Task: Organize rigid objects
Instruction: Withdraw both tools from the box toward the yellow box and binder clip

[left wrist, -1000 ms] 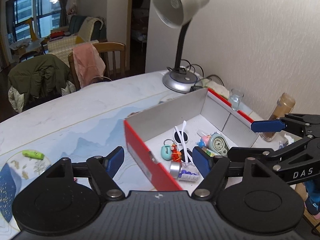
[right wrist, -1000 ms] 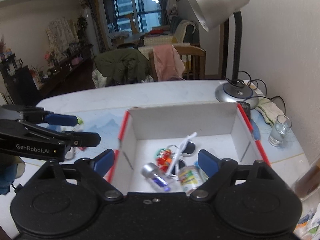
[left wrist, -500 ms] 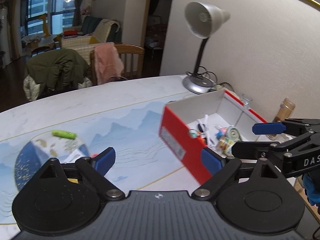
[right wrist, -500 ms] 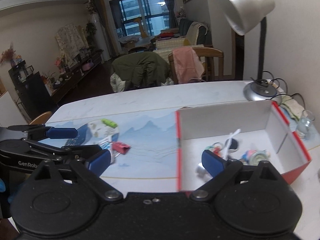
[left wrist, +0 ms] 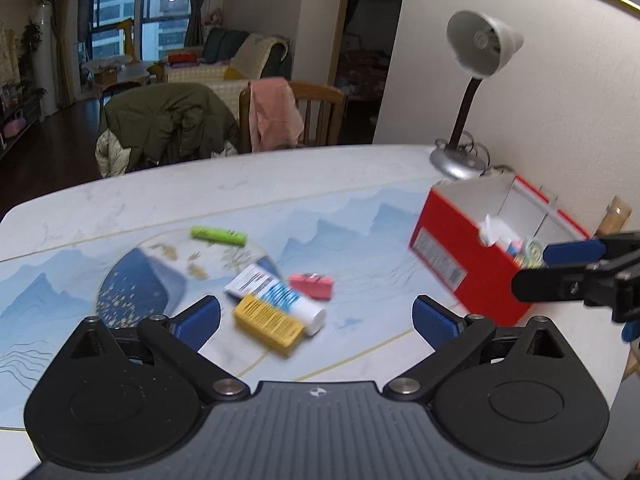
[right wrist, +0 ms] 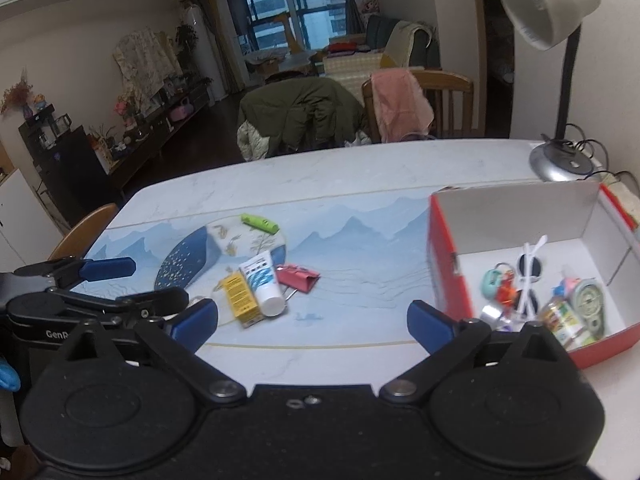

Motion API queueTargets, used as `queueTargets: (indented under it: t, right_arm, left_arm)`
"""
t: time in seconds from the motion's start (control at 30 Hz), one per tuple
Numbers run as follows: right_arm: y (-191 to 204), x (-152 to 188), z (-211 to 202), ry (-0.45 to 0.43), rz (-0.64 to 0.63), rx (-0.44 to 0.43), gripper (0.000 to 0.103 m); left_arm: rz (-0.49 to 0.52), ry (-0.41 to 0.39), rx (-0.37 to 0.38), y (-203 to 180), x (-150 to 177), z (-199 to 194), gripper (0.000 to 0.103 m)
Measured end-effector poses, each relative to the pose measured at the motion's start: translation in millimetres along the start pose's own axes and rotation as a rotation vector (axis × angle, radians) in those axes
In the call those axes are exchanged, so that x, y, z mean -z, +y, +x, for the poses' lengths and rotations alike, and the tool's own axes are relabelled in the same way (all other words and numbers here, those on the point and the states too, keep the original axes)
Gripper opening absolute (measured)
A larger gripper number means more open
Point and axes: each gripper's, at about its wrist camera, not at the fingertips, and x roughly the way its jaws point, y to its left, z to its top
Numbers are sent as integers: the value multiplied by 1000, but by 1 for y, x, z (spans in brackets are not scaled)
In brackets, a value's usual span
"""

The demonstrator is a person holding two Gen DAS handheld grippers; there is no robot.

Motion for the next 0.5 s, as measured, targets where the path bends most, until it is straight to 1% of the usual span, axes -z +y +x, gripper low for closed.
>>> queueTargets:
  t: [0.07,0.2,0.4,0.5]
  right_arm:
    - [8,-1,8,12,-4,3,101]
    - [22,-6,25,34,-2,13,101]
    - [37,-15,50,63,0,43,101]
    - [42,-19,66,85,6,58,101]
  left_arm:
    - [-6,0,-11,13,4,2,103]
    - [2,-5,-5,32,11,7,103]
    - [14,-8,-6,49,17,21,103]
    - [23,4,-6,54,18,29,103]
